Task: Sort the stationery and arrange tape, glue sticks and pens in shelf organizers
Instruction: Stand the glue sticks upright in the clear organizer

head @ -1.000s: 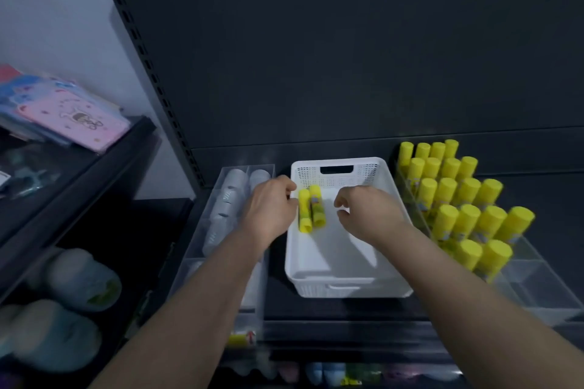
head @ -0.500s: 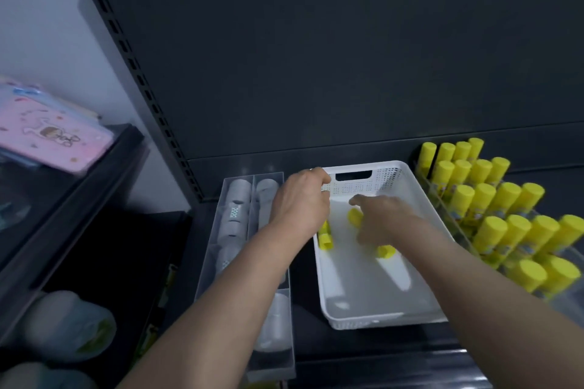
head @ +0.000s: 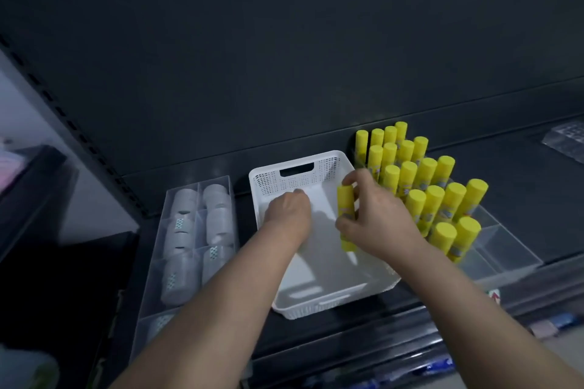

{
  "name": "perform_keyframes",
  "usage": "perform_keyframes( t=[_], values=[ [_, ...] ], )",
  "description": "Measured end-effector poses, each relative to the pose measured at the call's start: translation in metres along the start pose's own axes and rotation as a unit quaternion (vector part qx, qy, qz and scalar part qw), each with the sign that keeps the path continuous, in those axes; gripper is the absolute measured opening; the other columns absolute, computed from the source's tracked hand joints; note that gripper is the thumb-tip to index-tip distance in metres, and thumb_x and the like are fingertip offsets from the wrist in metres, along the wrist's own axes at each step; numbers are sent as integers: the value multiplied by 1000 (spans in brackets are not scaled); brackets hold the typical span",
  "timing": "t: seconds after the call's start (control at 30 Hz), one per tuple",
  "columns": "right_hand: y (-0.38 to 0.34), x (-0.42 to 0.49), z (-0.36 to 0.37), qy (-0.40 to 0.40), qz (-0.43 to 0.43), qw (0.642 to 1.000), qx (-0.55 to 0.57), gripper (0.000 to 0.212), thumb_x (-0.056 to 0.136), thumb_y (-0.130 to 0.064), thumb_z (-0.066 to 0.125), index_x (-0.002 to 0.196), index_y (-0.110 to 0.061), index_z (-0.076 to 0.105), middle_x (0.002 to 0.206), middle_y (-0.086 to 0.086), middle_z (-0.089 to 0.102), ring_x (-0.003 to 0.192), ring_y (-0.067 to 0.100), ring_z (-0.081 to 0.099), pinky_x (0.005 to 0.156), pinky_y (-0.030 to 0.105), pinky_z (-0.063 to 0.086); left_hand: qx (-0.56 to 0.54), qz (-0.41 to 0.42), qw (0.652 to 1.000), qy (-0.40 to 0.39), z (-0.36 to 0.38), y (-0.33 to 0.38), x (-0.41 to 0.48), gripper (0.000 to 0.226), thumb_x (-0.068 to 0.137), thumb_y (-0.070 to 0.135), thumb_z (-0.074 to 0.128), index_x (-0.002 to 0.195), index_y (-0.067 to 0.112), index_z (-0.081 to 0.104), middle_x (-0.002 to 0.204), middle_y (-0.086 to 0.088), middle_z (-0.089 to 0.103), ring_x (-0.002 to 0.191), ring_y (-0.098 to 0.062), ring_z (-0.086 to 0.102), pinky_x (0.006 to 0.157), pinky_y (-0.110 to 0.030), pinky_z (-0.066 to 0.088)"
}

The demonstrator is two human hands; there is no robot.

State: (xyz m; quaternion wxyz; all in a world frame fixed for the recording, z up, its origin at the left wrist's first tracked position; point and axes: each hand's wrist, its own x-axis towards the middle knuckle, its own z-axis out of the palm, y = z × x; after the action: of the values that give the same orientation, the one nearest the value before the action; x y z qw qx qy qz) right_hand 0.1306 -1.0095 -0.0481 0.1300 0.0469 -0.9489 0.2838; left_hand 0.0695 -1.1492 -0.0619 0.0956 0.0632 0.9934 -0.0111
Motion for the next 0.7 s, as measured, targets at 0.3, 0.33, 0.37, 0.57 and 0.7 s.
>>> perform_keyframes(
  t=[0.3, 0.33, 0.37, 0.57, 0.7],
  values=[
    [-11, -4, -56, 127, -23, 987, 96, 50, 78, -25, 58, 124, -33, 41, 98, -7, 61, 79, 13, 60, 67, 32, 47, -287, 9, 934, 215, -44, 3, -26, 43, 84, 14, 55, 125, 23, 48, 107, -7, 64, 102, -31, 58, 73, -32, 43],
    [-10, -7, -69, 152, -25, 982, 111, 49, 79, -26, 58, 124, -35, 41, 99, -9, 60, 80, 9, 61, 69, 33, 49, -334, 14, 910, 243, -53, 6, -33, 42, 83, 15, 58, 122, 26, 50, 101, -3, 65, 98, -29, 60, 76, -34, 47],
    [-6, -10, -82, 174, -26, 977, 123, 48, 80, -27, 59, 123, -37, 41, 100, -10, 60, 80, 5, 61, 70, 33, 50, -378, 22, 887, 265, -62, 11, -41, 39, 82, 16, 61, 118, 29, 52, 93, 2, 65, 92, -26, 61, 77, -36, 49],
    [52, -41, -140, 172, 15, 977, 123, 46, 81, -27, 62, 120, -41, 42, 95, -13, 61, 81, 0, 61, 75, 36, 52, -537, 75, 797, 268, -85, 78, -81, 30, 82, 18, 68, 101, 36, 52, 86, 0, 65, 76, -18, 63, 78, -44, 54],
    [99, -61, -160, 152, 32, 983, 99, 46, 76, -28, 63, 114, -44, 43, 88, -17, 62, 81, 3, 61, 73, 32, 49, -568, 93, 782, 240, -77, 141, -91, 31, 81, 11, 70, 97, 32, 53, 98, -2, 64, 82, -21, 63, 82, -45, 54]
  ],
)
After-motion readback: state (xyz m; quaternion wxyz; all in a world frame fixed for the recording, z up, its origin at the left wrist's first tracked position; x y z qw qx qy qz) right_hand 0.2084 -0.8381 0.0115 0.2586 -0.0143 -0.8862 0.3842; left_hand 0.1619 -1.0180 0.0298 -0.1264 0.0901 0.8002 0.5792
